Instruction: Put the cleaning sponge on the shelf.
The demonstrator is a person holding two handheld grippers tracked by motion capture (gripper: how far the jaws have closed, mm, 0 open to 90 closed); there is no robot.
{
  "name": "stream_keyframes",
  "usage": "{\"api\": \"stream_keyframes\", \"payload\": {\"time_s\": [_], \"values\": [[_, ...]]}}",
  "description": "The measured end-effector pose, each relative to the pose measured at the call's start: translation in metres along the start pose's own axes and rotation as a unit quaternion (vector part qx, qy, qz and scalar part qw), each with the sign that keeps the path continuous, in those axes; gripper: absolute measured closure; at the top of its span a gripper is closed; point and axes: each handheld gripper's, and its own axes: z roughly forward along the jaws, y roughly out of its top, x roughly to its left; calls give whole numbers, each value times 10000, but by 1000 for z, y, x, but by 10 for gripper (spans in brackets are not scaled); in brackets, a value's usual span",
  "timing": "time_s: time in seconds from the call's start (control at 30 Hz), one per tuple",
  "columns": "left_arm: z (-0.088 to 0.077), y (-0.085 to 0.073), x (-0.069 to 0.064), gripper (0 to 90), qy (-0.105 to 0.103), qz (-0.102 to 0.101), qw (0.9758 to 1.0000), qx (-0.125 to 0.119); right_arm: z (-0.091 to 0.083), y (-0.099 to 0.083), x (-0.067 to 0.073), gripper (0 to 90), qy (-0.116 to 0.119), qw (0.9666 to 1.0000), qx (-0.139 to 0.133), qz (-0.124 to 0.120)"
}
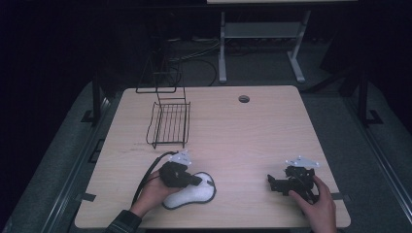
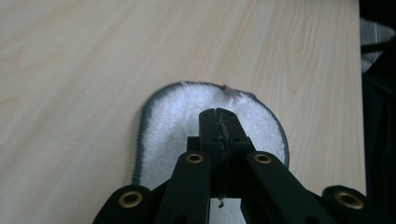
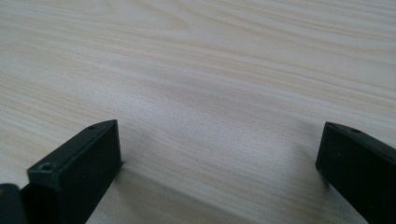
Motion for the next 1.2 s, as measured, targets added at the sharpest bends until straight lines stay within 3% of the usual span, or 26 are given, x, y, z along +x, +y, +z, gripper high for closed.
{"api": "stream_keyframes", "payload": {"time_s": [0.27, 0.63, 0.9, 1.07, 1.2], "values": [[-9, -6, 10, 898, 160, -77, 9998, -15, 0, 0, 0, 0, 1, 10000, 0, 0], [-36, -26, 33, 898, 582, -496, 9969, -167, 0, 0, 0, 0, 0, 10000, 0, 0], [-52, -30, 34, 893, 681, -616, 9951, -363, 0, 0, 0, 0, 0, 10000, 0, 2], [-68, -39, 32, 736, 804, -791, 9921, -555, 0, 0, 0, 0, 0, 10000, -1, -1], [-75, -46, 32, 530, 904, -897, 9899, -631, 0, 0, 0, 0, 0, 10000, -1, -1]]}}
